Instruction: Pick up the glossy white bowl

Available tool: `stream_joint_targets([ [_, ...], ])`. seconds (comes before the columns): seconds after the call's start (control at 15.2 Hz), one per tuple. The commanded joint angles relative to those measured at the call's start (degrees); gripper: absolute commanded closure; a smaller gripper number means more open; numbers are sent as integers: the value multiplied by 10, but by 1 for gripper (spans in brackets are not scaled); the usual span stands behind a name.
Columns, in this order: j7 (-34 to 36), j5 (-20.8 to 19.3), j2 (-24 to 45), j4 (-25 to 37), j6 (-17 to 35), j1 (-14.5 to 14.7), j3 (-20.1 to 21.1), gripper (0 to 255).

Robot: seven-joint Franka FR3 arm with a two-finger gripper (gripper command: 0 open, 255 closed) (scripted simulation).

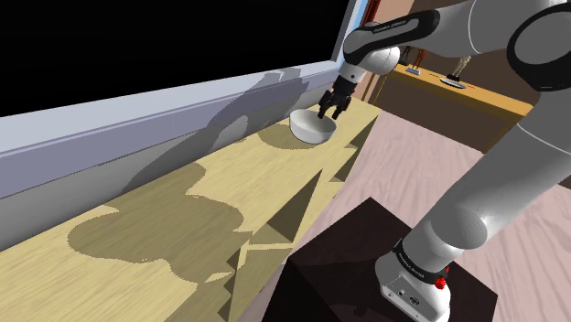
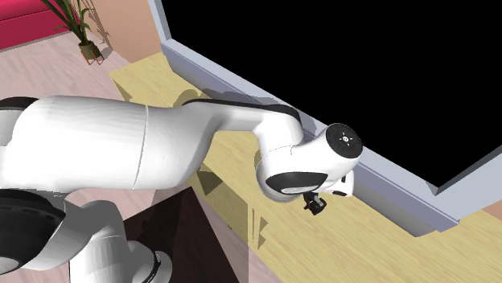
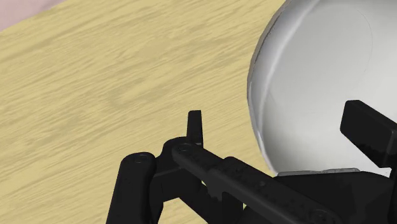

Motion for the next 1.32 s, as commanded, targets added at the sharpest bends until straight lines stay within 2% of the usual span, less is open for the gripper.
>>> stream_joint_targets([
  [0.0, -5, 5, 8, -8, 15, 0, 0, 0],
  [0.2, -9, 8, 14, -14, 26, 0, 0, 0],
  [0.26, -9, 8, 13, -15, 27, 1, 0, 255],
  [0.86, -9, 8, 14, -14, 26, 0, 0, 255],
  [1.25, 5, -3, -5, 13, -17, 0, 0, 255],
])
